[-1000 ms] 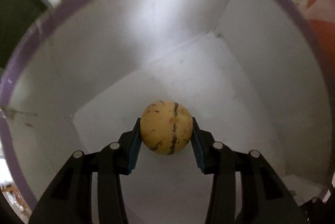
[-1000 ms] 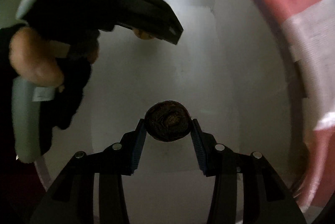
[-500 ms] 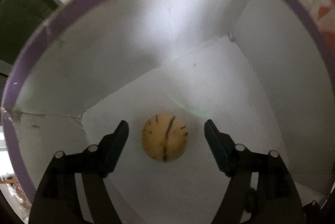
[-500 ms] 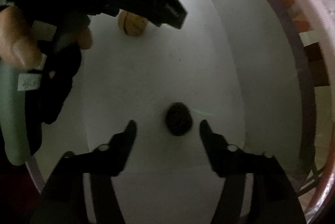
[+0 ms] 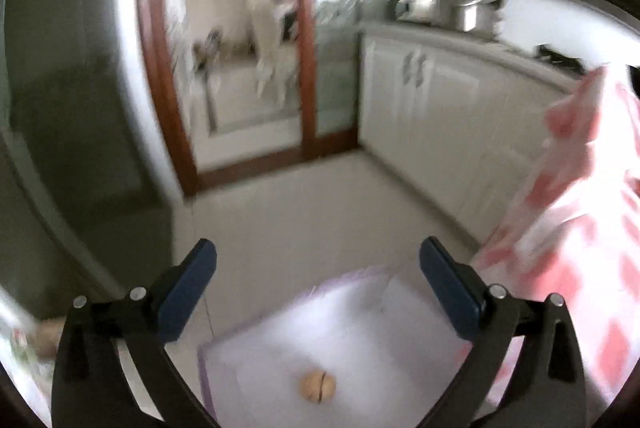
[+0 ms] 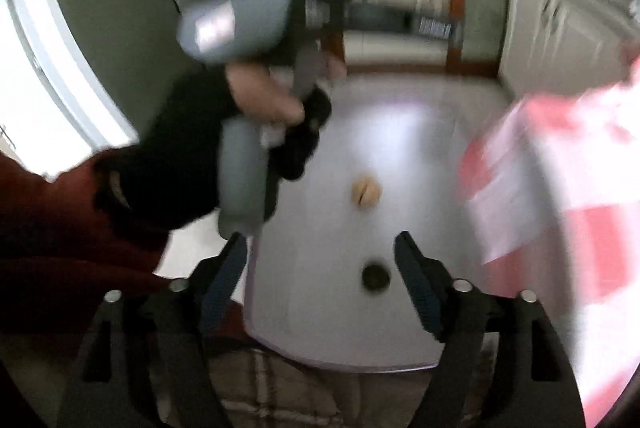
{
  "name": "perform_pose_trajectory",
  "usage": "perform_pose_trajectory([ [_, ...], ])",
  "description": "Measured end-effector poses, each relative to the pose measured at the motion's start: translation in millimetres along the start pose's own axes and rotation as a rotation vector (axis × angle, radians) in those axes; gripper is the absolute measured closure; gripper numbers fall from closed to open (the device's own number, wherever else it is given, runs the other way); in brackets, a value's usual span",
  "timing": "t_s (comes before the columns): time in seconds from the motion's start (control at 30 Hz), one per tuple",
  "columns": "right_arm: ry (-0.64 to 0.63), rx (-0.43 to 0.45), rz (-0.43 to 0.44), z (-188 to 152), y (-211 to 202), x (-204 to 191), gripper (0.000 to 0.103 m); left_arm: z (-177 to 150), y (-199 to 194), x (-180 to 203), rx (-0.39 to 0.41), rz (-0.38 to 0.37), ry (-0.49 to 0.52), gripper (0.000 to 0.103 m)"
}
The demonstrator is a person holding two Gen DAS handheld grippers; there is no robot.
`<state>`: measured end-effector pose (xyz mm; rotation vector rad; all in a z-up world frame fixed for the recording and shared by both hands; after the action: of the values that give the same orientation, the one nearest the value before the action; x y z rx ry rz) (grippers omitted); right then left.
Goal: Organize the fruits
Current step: 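Open the left tool over the box while the right tool releases the dark fruit into it, then move both open tools back over the fruits on the table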
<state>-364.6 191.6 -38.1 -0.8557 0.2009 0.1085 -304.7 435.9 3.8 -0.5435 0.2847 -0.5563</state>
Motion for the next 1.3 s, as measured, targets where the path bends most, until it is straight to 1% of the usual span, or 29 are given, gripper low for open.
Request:
perform_pose_trajectory([
  [0.07, 0.020, 0.138, -0.027, 11, -56, 9, 0.024, 24, -17, 41, 0.008, -0.063, 0.085, 0.001],
  [0.1, 0.040, 0.185, -0.035, 19, -78, 28, 0.022, 29, -26, 60, -0.001, -0.087, 0.119, 0.001],
  [0.13, 0.079, 0.263, -0.058, 25, -112, 46, 0.020, 32, -32, 80, -0.016, -0.115, 0.161, 0.001],
  [0.17, 0.099, 0.304, -0.083, 22, -128, 54, 0.016, 35, -37, 110, -0.039, -0.162, 0.215, 0.001],
  [0.2, 0.135, 0.371, -0.149, 17, -158, 74, 0.016, 34, -40, 134, -0.054, -0.206, 0.258, 0.001],
  [0.23, 0.169, 0.413, -0.213, 10, -181, 94, 0.016, 31, -50, 160, -0.064, -0.247, 0.297, 0.001],
  [0.27, 0.221, 0.446, -0.286, -2, -208, 118, 0.016, 28, -59, 190, -0.078, -0.307, 0.336, 0.001],
  [0.3, 0.269, 0.470, -0.340, -14, -228, 137, 0.016, 25, -70, 223, -0.091, -0.376, 0.366, 0.002],
  [0.33, 0.330, 0.491, -0.406, -27, -248, 161, 0.016, 12, -85, 245, -0.096, -0.420, 0.384, 0.002],
  [0.37, 0.396, 0.500, -0.481, -42, -267, 186, 0.016, 5, -91, 285, -0.106, -0.489, 0.415, 0.002],
  [0.4, 0.444, 0.499, -0.543, -55, -279, 204, 0.016, -2, -95, 313, -0.110, -0.532, 0.436, 0.002],
  [0.43, 0.499, 0.494, -0.619, -71, -291, 230, 0.016, -3, -100, 355, -0.116, -0.591, 0.462, 0.002],
  [0.47, 0.563, 0.489, -0.698, -89, -300, 259, 0.016, -8, -106, 378, -0.119, -0.624, 0.471, 0.002],
  [0.5, 0.616, 0.492, -0.741, -103, -301, 282, 0.016, -9, -110, 416, -0.130, -0.679, 0.474, 0.002],
  [0.53, 0.682, 0.505, -0.767, -120, -315, 306, 0.016, -10, -112, 452, -0.144, -0.735, 0.464, 0.002],
  [0.57, 0.746, 0.521, -0.781, -137, -324, 329, 0.016, -9, -110, 470, -0.153, -0.767, 0.446, 0.002],
  [0.6, 0.789, 0.532, -0.795, -146, -330, 345, 0.016, -8, -106, 498, -0.166, -0.791, 0.415, 0.002],
  [0.67, 0.887, 0.559, -0.844, -177, -354, 386, 0.016, -10, -87, 547, -0.201, -0.806, 0.361, 0.002],
  [0.73, 0.954, 0.560, -0.870, -193, -362, 418, 0.016, -10, -75, 587, -0.226, -0.796, 0.314, 0.002],
  [0.77, 0.981, 0.558, -0.885, -202, -367, 431, 0.016, -8, -66, 600, -0.227, -0.786, 0.289, 0.002],
  [0.8, 0.997, 0.555, -0.892, -204, -358, 451, 0.016, -5, -57, 614, -0.225, -0.777, 0.255, 0.002],
  [0.83, 1.012, 0.553, -0.894, -212, -357, 456, 0.016, -1, -49, 622, -0.221, -0.773, 0.213, 0.002],
  [0.9, 1.039, 0.549, -0.881, -220, -356, 469, 0.016, 9, -38, 628, -0.207, -0.768, 0.143, 0.002],
  [0.97, 1.053, 0.534, -0.863, -221, -347, 488, 0.016, 17, -32, 625, -0.177, -0.789, 0.100, 0.002],
  [1.03, 1.043, 0.506, -0.856, -216, -341, 502, 0.016, 20, -31, 622, -0.163, -0.808, 0.102, 0.002],
  [1.1, 1.023, 0.478, -0.857, -207, -338, 521, 0.016, 21, -34, 622, -0.149, -0.852, 0.091, 0.002],
  [1.13, 1.016, 0.472, -0.859, -203, -337, 525, 0.016, 21, -33, 621, -0.145, -0.851, 0.091, 0.002],
  [1.2, 1.004, 0.440, -0.869, -194, -333, 544, 0.016, 18, -31, 621, -0.171, -0.866, 0.089, 0.002],
  [1.3, 0.999, 0.364, -0.864, -187, -319, 573, 0.016, 13, -29, 623, -0.207, -0.892, 0.095, 0.002],
])
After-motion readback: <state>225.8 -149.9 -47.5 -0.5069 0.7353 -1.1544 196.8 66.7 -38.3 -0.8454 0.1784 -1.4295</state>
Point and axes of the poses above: each gripper's, at about its wrist camera, not at the fingertips, and y roughly the way its jaws point, x to its right, z to its top, the point moved 9 cm from there along y, roughly the way its jaws point, and after that the axes turned 4 degrees about y, right-handed, at the moved point
